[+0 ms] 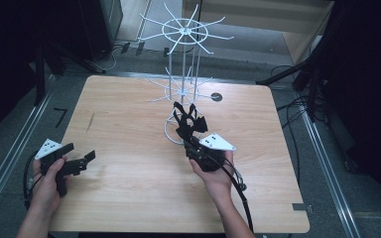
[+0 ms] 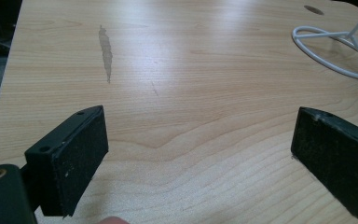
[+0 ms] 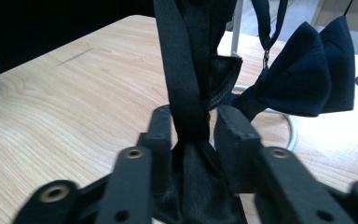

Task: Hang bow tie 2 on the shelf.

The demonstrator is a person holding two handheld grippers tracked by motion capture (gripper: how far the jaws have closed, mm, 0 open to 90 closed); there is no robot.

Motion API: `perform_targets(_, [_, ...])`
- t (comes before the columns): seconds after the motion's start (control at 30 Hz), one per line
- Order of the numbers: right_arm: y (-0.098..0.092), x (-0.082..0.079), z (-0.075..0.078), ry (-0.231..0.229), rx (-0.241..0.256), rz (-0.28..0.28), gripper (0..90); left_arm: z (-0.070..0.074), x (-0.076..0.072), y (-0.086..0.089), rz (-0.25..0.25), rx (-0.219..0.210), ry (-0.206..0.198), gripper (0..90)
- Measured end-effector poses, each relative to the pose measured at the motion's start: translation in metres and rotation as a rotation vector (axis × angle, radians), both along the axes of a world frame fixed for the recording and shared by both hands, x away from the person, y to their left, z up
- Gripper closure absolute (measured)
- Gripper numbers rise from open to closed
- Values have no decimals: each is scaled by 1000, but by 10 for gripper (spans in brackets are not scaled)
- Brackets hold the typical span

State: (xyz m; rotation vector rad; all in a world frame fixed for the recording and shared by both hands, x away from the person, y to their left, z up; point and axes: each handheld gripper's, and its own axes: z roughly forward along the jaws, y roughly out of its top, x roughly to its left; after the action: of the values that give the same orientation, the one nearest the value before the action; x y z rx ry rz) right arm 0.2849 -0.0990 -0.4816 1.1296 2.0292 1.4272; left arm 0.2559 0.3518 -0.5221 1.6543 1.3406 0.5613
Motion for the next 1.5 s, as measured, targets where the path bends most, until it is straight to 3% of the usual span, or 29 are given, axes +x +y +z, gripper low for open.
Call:
perform_targets(0.33, [-3,1,-2,-6,4,18,415,0,0,0,-1,3,-2,42])
perform_targets(0.63, [-13,2,-4,15,5,15,293,0,-1,0,-1,-6,-2,42])
perform_targets(0.9, [-29,-1,-7,17,-14,5,267,0,-1,0,2,-16,-9,42])
perform_targets(1.5, [-61,-9,-14,20,-3,-41,271,0,-2,-1,5,-13,-12,42])
